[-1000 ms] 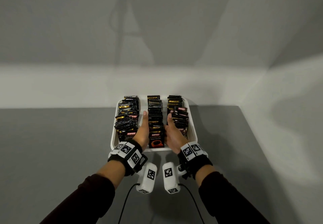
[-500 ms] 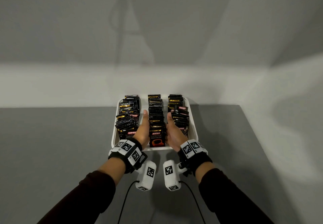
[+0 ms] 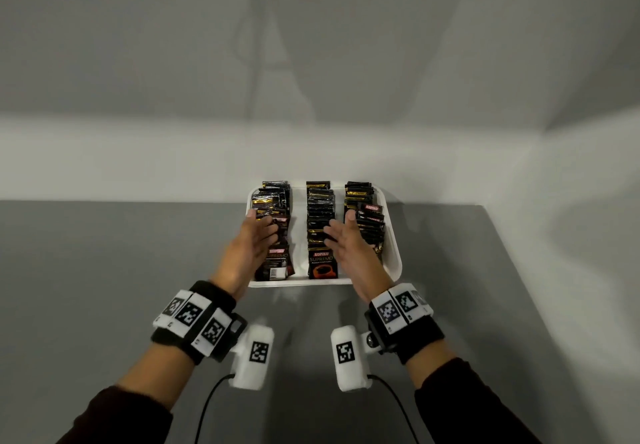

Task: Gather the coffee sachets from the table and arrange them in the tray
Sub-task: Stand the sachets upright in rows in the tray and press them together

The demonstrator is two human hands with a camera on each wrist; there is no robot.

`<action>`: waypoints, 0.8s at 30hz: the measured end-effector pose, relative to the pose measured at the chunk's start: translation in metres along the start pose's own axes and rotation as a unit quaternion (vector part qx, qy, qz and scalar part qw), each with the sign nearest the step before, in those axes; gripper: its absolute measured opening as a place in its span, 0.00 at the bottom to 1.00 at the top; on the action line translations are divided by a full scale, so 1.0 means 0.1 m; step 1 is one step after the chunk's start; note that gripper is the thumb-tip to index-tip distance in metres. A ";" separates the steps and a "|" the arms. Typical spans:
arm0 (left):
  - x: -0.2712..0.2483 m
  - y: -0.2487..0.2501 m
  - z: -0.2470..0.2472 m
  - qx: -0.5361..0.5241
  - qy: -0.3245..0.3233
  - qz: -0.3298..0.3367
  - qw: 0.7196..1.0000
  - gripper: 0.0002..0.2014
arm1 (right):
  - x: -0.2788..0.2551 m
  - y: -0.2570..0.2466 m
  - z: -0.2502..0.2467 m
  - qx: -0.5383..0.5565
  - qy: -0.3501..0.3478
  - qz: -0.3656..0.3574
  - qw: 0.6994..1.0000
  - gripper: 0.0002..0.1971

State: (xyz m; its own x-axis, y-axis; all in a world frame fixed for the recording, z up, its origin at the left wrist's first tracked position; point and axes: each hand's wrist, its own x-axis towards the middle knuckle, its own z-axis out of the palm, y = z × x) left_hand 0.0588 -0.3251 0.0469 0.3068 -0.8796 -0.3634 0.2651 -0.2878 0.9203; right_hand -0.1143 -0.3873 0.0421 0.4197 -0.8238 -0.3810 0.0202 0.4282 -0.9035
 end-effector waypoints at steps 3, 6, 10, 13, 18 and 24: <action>-0.10 -0.07 -0.17 -0.004 0.046 -0.014 0.999 0.24 | -0.05 0.12 0.24 -0.013 -0.044 0.029 0.999 0.37; -0.15 -0.17 -0.21 0.002 0.048 -0.032 0.998 0.19 | -0.04 0.24 0.41 -0.016 -0.092 0.013 0.996 0.37; -0.12 -0.24 -0.22 -0.021 0.013 -0.061 0.998 0.21 | 0.07 0.32 0.54 -0.009 -0.108 0.006 0.994 0.39; -0.07 -0.19 -0.17 -0.036 -0.004 -0.072 0.997 0.24 | 0.19 0.37 0.59 -0.013 -0.087 0.025 0.996 0.38; 0.02 -0.17 -0.12 -0.033 -0.024 -0.072 0.997 0.24 | 0.26 0.36 0.60 -0.012 -0.098 0.040 0.994 0.29; 0.02 -0.13 -0.19 -0.022 -0.037 -0.085 0.995 0.28 | 0.23 0.24 0.59 -0.337 0.022 -0.068 0.939 0.18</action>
State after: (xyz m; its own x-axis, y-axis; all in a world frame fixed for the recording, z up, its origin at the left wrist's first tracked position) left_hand 0.0731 -0.3164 0.0319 0.1855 -0.8454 -0.5009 0.3482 -0.4201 0.8380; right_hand -0.0503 -0.3740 0.0234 0.4166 -0.8749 -0.2471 -0.5140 -0.0024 -0.8578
